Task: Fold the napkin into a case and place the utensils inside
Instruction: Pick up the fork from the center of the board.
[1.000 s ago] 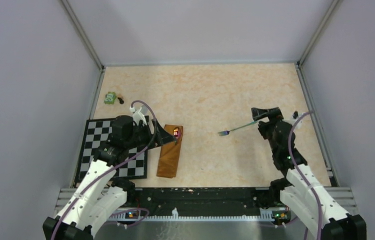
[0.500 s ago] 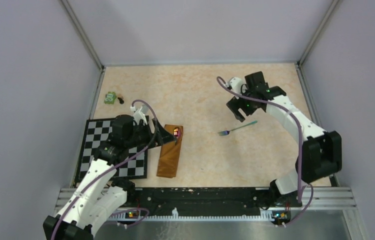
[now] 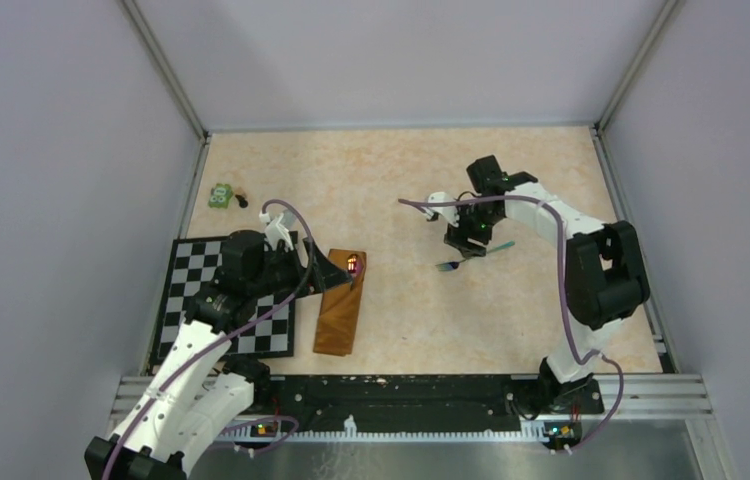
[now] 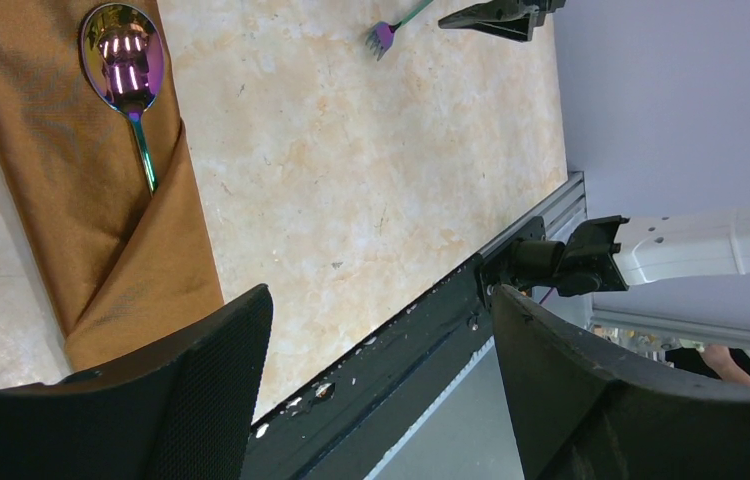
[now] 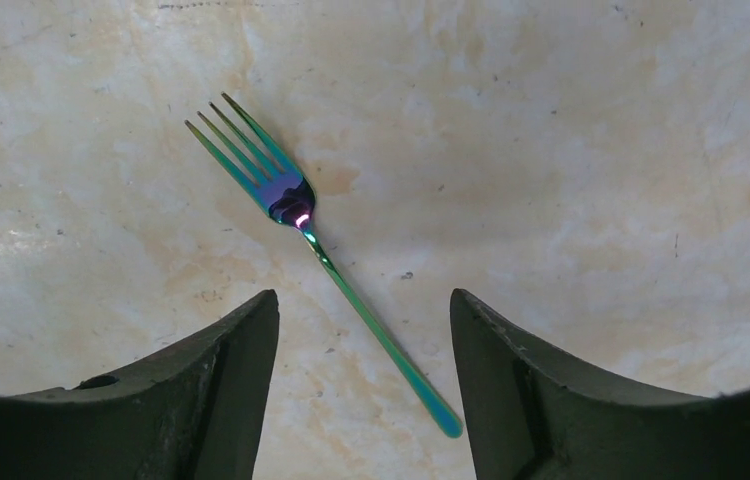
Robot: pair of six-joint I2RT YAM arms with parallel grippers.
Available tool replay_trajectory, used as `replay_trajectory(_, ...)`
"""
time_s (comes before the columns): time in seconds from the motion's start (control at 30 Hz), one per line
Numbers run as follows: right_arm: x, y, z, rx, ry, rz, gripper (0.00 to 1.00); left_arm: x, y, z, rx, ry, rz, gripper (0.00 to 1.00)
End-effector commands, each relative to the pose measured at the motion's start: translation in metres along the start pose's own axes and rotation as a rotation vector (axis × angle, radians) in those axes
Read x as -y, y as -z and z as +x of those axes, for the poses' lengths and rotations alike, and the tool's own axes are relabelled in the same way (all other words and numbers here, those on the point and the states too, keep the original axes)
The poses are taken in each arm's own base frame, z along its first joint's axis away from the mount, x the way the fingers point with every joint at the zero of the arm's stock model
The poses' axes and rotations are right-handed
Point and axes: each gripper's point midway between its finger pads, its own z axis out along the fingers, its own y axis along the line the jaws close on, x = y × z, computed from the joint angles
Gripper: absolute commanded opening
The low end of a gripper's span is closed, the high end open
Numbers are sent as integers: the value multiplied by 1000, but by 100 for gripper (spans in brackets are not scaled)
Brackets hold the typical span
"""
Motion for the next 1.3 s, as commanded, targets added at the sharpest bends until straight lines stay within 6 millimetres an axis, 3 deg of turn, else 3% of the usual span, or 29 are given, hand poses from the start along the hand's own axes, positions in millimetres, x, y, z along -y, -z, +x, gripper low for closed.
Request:
replay_trajectory(0.0, -4, -16, -10, 58, 109, -49, 61, 12, 5, -10, 37, -42, 36, 84)
replay_trajectory(0.7, -23, -53, 6, -23, 132, -128, 46, 10, 7, -9, 35, -47, 24, 85)
replay_trajectory(0.87, -23, -59, 15, -69, 137, -108, 27, 11, 9, -9, 37, -47, 25, 85)
replay_trajectory(0.97, -25, -61, 18, -78, 141, -110, 26, 13, 10, -10, 39, -50, 29, 85)
replay_trajectory(1.17, -30, -61, 24, -108, 157, -97, 34, 11, 10, -8, 38, -48, 29, 85)
replay_trajectory(1.27, -32, -63, 26, -106, 149, -80, 23, 11, 10, -7, 35, -44, 32, 85)
